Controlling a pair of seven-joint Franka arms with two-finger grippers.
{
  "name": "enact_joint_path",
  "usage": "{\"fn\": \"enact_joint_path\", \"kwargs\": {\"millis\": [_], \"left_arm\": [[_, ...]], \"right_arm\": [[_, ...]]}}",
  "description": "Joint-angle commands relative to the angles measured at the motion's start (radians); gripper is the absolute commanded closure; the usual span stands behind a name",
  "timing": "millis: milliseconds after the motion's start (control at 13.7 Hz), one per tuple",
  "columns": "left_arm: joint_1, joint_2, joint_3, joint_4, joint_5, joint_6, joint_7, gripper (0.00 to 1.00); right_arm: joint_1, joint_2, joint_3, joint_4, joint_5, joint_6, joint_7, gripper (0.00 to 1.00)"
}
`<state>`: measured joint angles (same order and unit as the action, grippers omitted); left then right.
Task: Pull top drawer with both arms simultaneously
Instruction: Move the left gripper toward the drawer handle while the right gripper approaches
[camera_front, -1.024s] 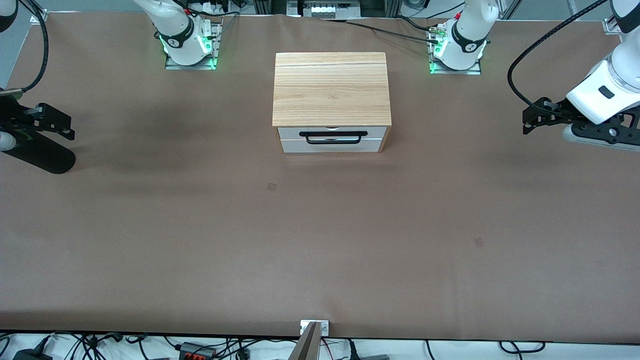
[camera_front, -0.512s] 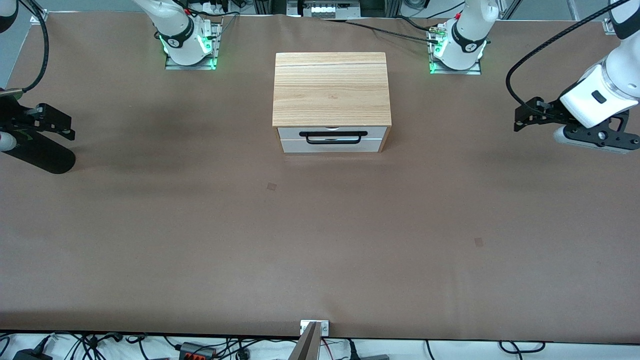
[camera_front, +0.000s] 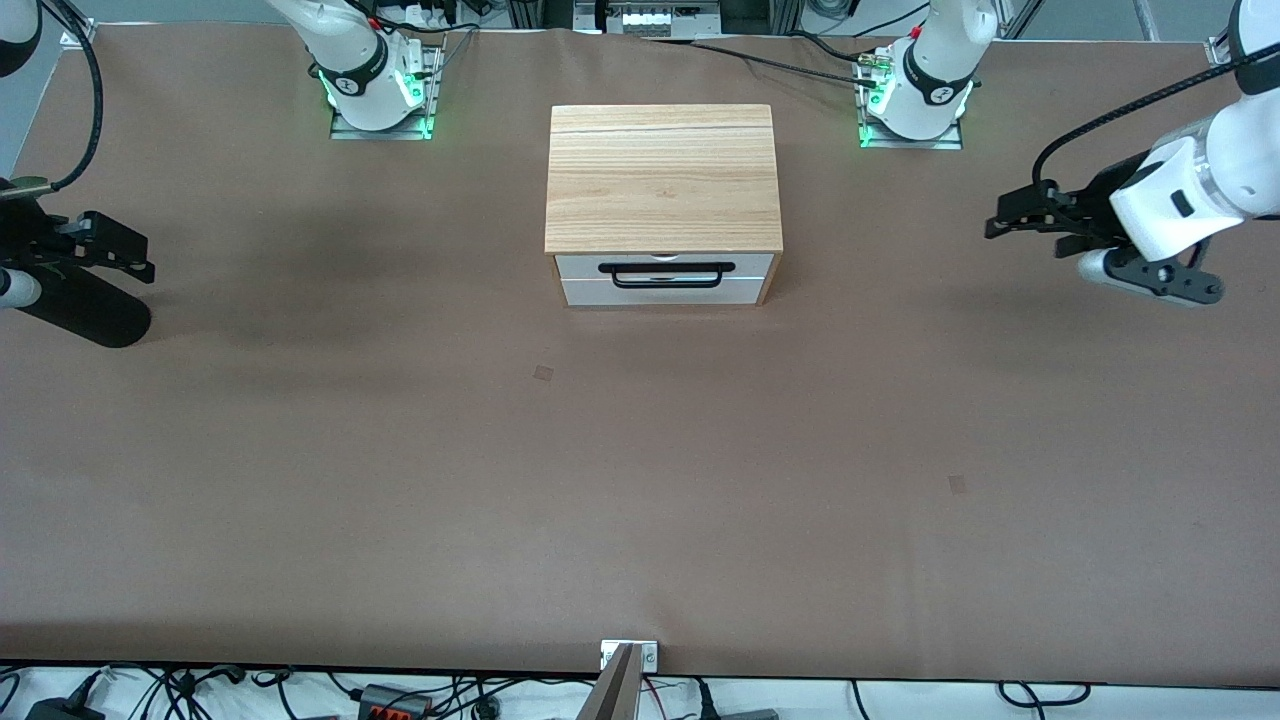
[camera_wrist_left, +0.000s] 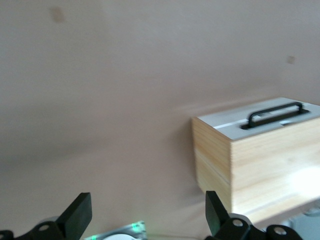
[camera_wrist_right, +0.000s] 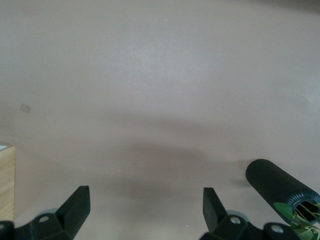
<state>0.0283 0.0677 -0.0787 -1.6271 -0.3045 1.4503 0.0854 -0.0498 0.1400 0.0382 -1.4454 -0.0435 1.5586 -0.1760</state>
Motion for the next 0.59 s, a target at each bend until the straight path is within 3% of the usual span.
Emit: {"fn": "enact_joint_path", "kwargs": {"millis": [0,220,512], "left_arm": [[0.01,0.047,-0.004,0.01,-0.122,-0.044,0.02,0.0],[0.01,0.121,-0.009,0.009,-0.249,-0.054,0.084,0.0],[0.004,0.202,-0.015,-0.019,-0.451,0.005,0.203,0.0]], "right_arm": [[0.01,0.019,0.0,0.008,0.005,0.001,-0.022,0.0],[0.013,0.064,0.0,0.003,0.005,0.005,-0.019,0.0],[0.038,0.127,0.0,0.002,0.068,0.008,-0.02,0.0]]}}
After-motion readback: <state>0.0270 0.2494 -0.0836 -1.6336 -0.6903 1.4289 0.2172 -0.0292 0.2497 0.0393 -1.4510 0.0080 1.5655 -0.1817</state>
